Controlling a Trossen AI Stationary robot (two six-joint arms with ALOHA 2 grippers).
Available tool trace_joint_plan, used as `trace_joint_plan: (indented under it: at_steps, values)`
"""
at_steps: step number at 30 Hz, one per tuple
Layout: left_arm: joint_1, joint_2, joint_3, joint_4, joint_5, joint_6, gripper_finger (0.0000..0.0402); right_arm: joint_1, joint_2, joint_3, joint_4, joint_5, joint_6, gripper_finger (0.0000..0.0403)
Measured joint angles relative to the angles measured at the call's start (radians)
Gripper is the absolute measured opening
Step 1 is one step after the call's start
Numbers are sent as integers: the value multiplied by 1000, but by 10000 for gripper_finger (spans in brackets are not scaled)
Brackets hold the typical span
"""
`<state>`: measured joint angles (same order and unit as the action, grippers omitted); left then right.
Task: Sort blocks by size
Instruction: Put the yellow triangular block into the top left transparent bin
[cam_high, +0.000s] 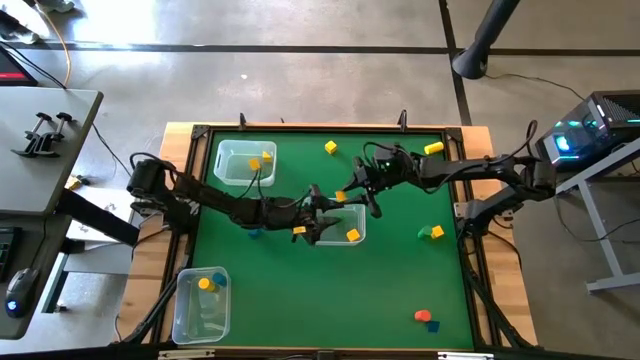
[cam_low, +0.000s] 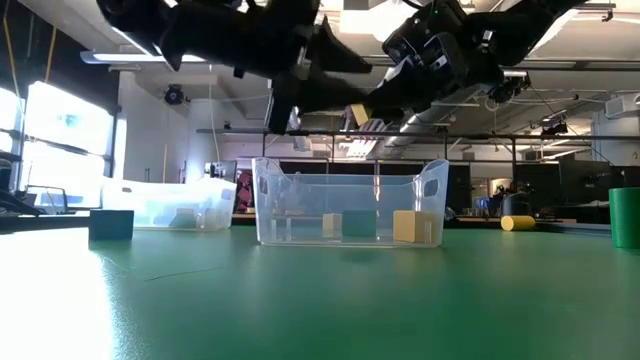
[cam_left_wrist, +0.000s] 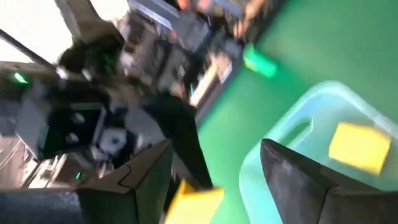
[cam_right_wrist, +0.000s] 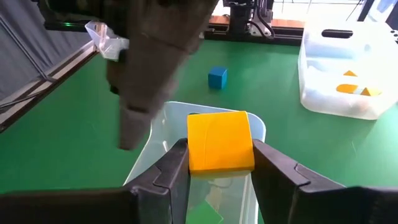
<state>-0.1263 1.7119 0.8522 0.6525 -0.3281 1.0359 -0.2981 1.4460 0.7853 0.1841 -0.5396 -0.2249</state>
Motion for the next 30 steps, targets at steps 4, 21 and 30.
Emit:
trace_joint_plan:
  at_steps: [4, 21, 30]
  values:
    - [18, -1, 20, -28, -32, 35, 229, 0, 0, 0, 1, -4, -1, 133]
    - [51, 64, 35, 1, -14, 88, 140, 0, -1, 1, -14, -50, -1, 135]
    - [46, 124, 77, -3, -36, 79, 71, -1, 0, -2, -80, -54, -14, 139]
